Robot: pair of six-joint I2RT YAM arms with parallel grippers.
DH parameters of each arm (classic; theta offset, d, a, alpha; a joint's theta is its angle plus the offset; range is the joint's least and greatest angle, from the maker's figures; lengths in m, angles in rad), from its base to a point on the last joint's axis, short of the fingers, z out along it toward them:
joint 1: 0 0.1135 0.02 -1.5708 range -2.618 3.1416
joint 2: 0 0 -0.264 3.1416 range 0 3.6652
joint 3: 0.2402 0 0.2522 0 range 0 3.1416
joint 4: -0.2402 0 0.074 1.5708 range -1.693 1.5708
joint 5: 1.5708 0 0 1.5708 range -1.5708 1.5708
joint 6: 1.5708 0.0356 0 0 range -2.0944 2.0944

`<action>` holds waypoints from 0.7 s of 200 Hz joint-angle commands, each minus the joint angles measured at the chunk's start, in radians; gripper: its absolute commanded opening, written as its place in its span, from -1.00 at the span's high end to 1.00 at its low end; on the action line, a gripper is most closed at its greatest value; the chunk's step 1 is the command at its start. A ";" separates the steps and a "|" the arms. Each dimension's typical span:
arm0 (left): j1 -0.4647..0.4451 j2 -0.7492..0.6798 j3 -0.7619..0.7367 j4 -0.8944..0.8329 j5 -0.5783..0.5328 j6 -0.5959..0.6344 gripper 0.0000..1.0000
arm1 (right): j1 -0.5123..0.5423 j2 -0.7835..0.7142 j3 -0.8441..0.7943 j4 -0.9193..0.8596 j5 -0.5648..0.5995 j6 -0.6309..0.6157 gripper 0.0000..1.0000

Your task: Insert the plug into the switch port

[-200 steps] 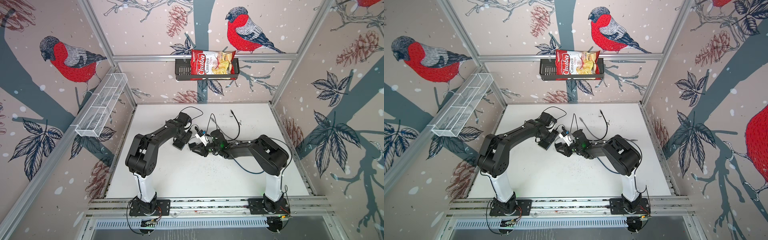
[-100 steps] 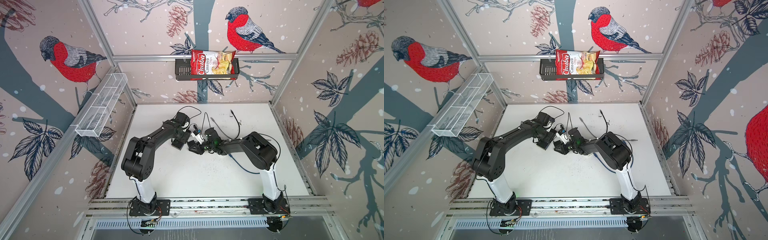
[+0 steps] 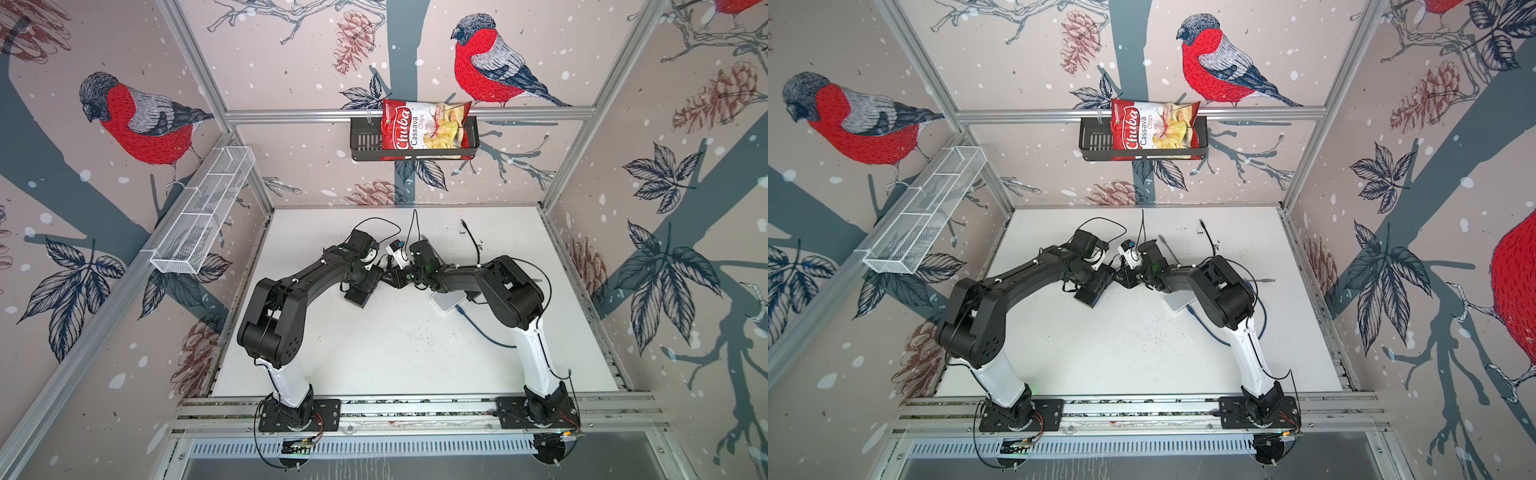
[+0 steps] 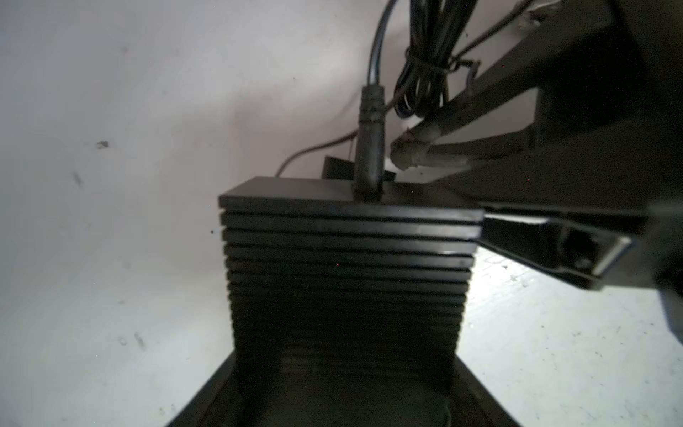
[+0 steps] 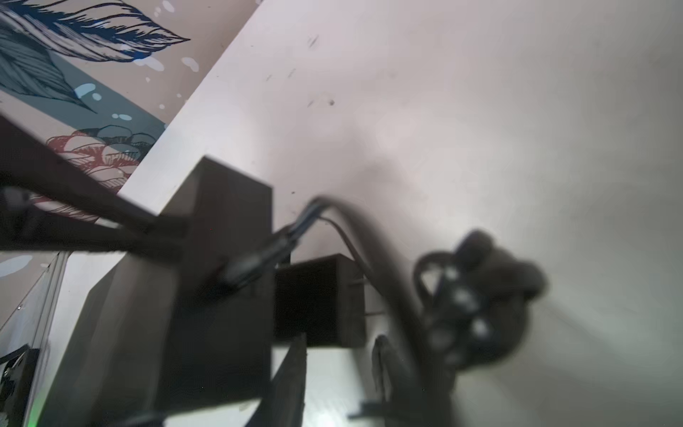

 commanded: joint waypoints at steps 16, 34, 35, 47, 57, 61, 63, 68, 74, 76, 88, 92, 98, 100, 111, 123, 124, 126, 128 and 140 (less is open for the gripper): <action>-0.009 -0.006 -0.040 0.036 0.090 -0.006 0.16 | -0.023 -0.013 -0.013 -0.007 0.009 0.007 0.35; -0.015 -0.001 -0.054 0.047 0.093 -0.006 0.16 | -0.042 -0.060 -0.059 -0.012 0.009 -0.019 0.35; -0.016 -0.001 -0.055 0.048 0.092 -0.006 0.16 | -0.042 -0.062 -0.062 -0.014 0.009 -0.022 0.35; -0.021 0.007 -0.058 0.053 0.092 -0.005 0.17 | -0.052 -0.096 -0.081 -0.054 0.009 -0.066 0.36; -0.029 0.015 -0.059 0.056 0.089 -0.002 0.16 | -0.057 -0.123 -0.101 -0.087 0.014 -0.103 0.36; -0.032 0.020 -0.059 0.058 0.086 -0.002 0.17 | -0.058 -0.134 -0.109 -0.098 0.010 -0.121 0.36; -0.033 0.022 -0.058 0.059 0.084 -0.002 0.17 | -0.058 -0.140 -0.115 -0.105 0.008 -0.128 0.36; -0.035 0.027 -0.059 0.061 0.082 -0.002 0.17 | -0.060 -0.152 -0.122 -0.123 0.003 -0.152 0.35; -0.038 0.035 -0.058 0.062 0.081 -0.002 0.17 | -0.061 -0.164 -0.130 -0.148 0.002 -0.177 0.36; -0.039 0.037 -0.058 0.062 0.081 -0.002 0.17 | -0.061 -0.168 -0.133 -0.155 0.003 -0.184 0.36; -0.042 0.051 -0.056 0.067 0.076 -0.002 0.17 | -0.063 -0.191 -0.159 -0.188 0.000 -0.230 0.35; -0.043 0.055 -0.055 0.067 0.075 -0.002 0.17 | -0.064 -0.201 -0.170 -0.193 0.004 -0.240 0.36; -0.046 0.060 -0.054 0.067 0.074 0.000 0.17 | -0.066 -0.216 -0.187 -0.195 0.010 -0.247 0.36; -0.047 0.062 -0.053 0.067 0.072 0.000 0.17 | -0.067 -0.221 -0.195 -0.195 0.011 -0.249 0.36; -0.053 0.070 -0.051 0.067 0.071 0.005 0.17 | -0.075 -0.252 -0.229 -0.187 0.012 -0.256 0.36; -0.063 0.079 -0.048 0.066 0.066 0.012 0.17 | -0.084 -0.288 -0.268 -0.171 0.025 -0.260 0.36; -0.064 0.079 -0.048 0.065 0.066 0.012 0.17 | -0.084 -0.291 -0.269 -0.170 0.025 -0.262 0.36; -0.066 0.080 -0.048 0.064 0.065 0.013 0.17 | -0.085 -0.298 -0.276 -0.169 0.025 -0.265 0.36; -0.067 0.083 -0.048 0.064 0.065 0.014 0.17 | -0.088 -0.304 -0.281 -0.168 0.024 -0.268 0.36; -0.075 0.096 -0.041 0.058 0.062 0.017 0.17 | -0.092 -0.343 -0.315 -0.158 0.028 -0.287 0.36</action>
